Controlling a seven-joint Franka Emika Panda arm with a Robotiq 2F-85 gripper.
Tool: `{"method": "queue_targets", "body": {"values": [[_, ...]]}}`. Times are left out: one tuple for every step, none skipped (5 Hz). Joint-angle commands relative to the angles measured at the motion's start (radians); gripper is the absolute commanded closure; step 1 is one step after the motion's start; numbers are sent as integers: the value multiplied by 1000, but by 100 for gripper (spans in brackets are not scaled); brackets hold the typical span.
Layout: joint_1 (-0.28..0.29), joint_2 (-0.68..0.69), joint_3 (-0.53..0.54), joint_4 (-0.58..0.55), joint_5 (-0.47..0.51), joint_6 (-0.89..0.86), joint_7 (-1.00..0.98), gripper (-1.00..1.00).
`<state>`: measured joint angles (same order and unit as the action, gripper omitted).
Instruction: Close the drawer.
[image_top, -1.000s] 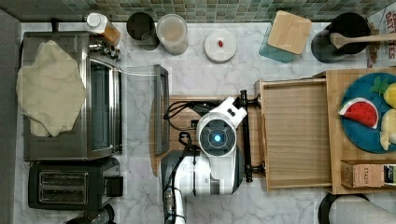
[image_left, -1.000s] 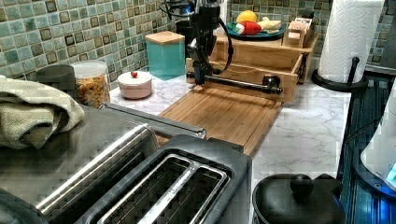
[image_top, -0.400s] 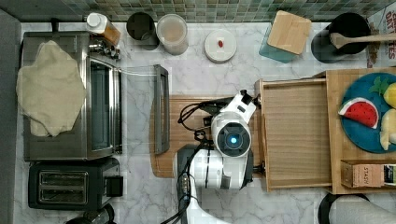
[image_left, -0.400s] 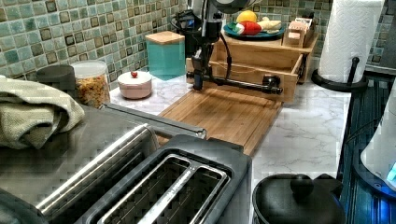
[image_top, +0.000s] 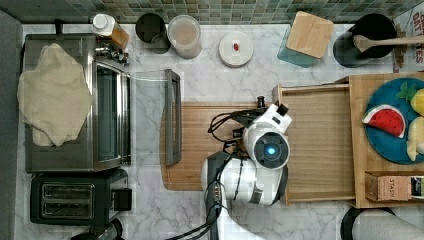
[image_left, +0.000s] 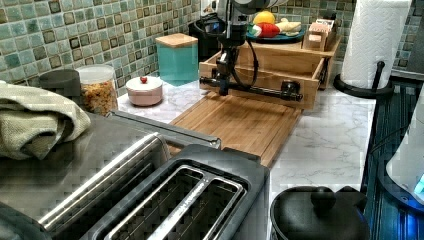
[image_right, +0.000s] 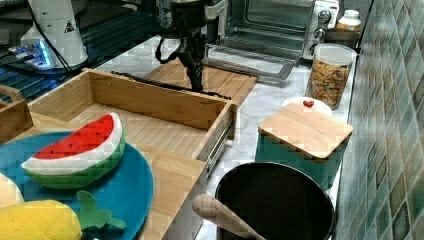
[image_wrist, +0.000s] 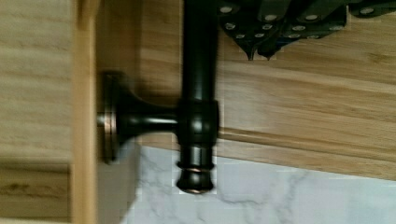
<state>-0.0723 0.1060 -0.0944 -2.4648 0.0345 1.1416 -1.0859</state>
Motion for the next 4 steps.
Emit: {"method": "queue_targets", "body": {"values": [[-85,-11,-64,20,34,-41,-49,100],[-133,62,-81,77,66,-10,-168,100],[-178,104,-103,126,69,16,-260,100],[-211,122,-140,193,36,-45,-321,100]]}}
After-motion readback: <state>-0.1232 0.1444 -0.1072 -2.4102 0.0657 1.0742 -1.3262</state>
